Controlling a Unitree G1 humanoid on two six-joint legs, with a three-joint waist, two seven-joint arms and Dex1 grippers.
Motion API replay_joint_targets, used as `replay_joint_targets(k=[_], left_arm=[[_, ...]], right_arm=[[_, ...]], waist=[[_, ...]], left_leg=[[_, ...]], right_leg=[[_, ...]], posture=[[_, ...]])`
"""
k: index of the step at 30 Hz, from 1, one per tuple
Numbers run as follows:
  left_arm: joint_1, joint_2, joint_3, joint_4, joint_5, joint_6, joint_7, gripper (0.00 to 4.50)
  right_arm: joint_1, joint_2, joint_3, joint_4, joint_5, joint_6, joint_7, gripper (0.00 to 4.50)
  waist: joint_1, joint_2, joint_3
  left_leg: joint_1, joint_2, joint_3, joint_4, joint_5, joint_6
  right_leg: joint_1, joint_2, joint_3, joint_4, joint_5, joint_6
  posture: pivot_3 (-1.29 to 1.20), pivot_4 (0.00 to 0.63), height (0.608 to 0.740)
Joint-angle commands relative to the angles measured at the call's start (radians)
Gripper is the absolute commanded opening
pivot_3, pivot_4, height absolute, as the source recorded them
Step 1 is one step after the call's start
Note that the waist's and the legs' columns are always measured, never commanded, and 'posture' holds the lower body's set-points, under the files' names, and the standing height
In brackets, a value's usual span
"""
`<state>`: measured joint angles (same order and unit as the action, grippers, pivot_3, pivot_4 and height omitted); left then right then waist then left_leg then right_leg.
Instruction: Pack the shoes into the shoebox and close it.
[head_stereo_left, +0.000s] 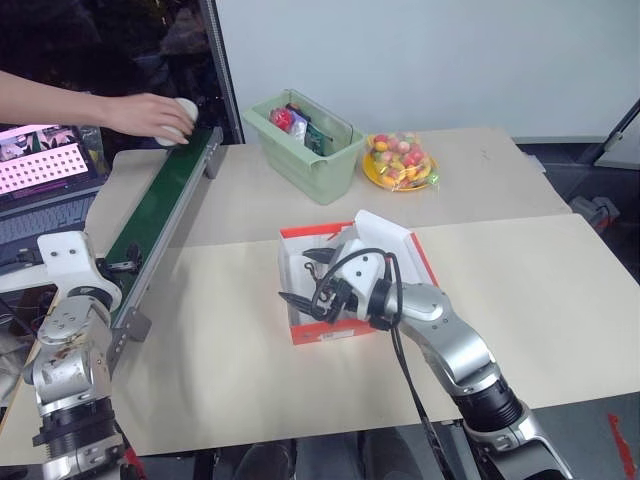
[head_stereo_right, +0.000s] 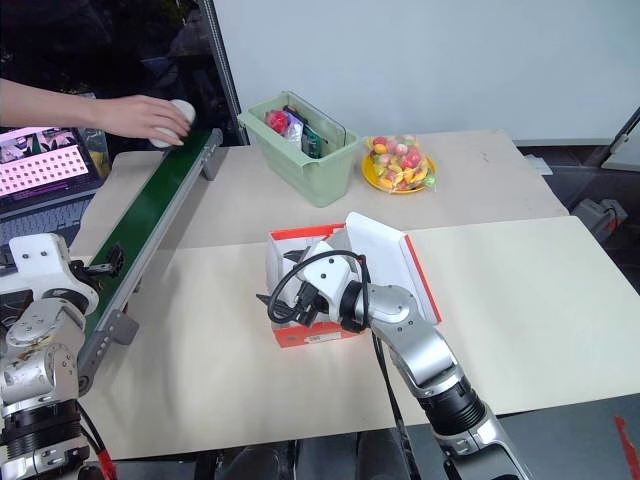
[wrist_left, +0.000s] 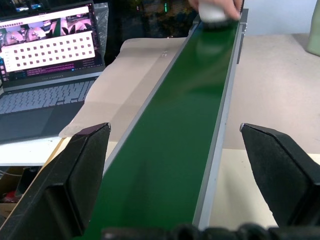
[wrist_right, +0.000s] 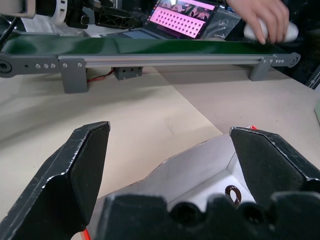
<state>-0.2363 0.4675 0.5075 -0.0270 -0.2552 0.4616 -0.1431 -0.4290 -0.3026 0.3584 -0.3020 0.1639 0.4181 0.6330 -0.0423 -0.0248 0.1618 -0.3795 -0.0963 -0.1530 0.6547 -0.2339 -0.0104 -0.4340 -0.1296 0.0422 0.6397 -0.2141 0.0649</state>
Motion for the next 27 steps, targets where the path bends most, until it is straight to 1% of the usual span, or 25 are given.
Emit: replay_joint_targets(k=[1, 9, 16, 27], left_arm=[[-0.016, 0.017, 0.002, -0.036, -0.008, -0.001, 0.004, 4.47], [-0.012, 0.016, -0.006, -0.049, -0.035, 0.018, -0.008, 4.47], [-0.024, 0.018, -0.021, -0.031, -0.031, 0.023, -0.008, 4.47], [-0.054, 0.055, -0.012, 0.104, -0.013, -0.035, -0.017, 4.47]], right_arm=[[-0.008, 0.01, -0.019, -0.025, -0.001, -0.004, -0.009, 4.5], [-0.006, 0.019, -0.016, -0.018, -0.008, 0.0, -0.018, 4.5], [-0.012, 0.025, -0.024, -0.012, -0.013, 0.006, -0.033, 4.5], [-0.011, 0.032, -0.034, -0.015, -0.015, 0.014, -0.052, 4.5]], waist=[[0.0, 0.0, 0.0], [0.0, 0.0, 0.0], [0.001, 0.0, 0.0], [0.0, 0.0, 0.0]], left_leg=[[0.0, 0.0, 0.0, 0.0, 0.0, 0.0], [0.0, 0.0, 0.0, 0.0, 0.0, 0.0], [0.0, 0.0, 0.0, 0.0, 0.0, 0.0], [0.0, 0.0, 0.0, 0.0, 0.0, -0.001]], right_leg=[[0.0, 0.0, 0.0, 0.0, 0.0, 0.0], [0.0, 0.0, 0.0, 0.0, 0.0, 0.0], [0.0, 0.0, 0.0, 0.0, 0.0, 0.0], [-0.001, 0.0, 0.0, 0.0, 0.0, 0.0]], posture=[[0.0, 0.15, 0.74], [0.0, 0.15, 0.74], [0.0, 0.15, 0.74], [0.0, 0.15, 0.74]])
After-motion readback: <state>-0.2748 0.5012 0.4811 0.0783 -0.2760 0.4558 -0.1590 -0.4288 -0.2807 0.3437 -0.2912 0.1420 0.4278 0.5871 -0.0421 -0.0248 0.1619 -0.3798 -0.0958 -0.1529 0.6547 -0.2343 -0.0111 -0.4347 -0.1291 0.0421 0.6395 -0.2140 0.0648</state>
